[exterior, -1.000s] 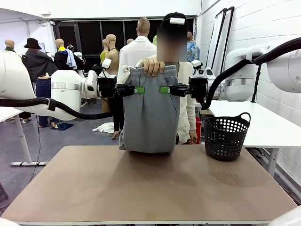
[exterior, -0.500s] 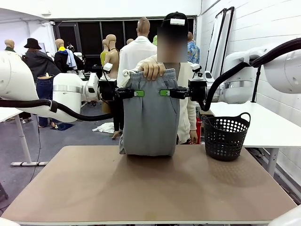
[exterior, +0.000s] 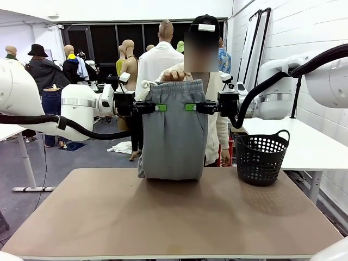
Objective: Fold the training pants.
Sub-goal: Release the ends of the Training pants and then grab the overlapped ends.
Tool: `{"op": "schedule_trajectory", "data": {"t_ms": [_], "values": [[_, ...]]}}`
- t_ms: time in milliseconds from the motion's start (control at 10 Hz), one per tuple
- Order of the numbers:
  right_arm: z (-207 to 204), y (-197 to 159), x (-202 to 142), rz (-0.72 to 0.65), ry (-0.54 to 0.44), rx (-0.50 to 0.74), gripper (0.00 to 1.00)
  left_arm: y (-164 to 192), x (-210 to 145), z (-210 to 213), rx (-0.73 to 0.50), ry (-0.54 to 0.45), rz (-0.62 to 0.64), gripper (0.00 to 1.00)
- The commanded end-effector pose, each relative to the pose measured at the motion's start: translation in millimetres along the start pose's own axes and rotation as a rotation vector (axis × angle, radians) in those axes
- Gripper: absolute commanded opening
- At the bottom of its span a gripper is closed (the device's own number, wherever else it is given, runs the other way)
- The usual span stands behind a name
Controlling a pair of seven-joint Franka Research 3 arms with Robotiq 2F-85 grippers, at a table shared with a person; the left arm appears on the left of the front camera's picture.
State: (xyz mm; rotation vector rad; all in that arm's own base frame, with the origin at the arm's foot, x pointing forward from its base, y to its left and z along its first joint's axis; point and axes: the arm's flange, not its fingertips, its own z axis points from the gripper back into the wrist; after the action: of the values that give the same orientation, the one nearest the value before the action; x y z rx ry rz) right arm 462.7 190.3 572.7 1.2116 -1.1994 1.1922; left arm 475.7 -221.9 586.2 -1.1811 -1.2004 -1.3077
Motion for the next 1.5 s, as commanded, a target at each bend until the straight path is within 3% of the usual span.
{"op": "schedule_trajectory", "data": {"t_ms": [0, 1400], "values": [[-0.1, 1.3, 2.3, 0.008, -0.004, 0.005, 0.0, -2.9, 1.8, 0.6, 0.003, -0.006, -0.023, 0.0], [-0.1, 1.3, 2.3, 0.008, -0.004, 0.005, 0.0, -2.9, 1.8, 0.6, 0.003, -0.006, -0.023, 0.0]]}}
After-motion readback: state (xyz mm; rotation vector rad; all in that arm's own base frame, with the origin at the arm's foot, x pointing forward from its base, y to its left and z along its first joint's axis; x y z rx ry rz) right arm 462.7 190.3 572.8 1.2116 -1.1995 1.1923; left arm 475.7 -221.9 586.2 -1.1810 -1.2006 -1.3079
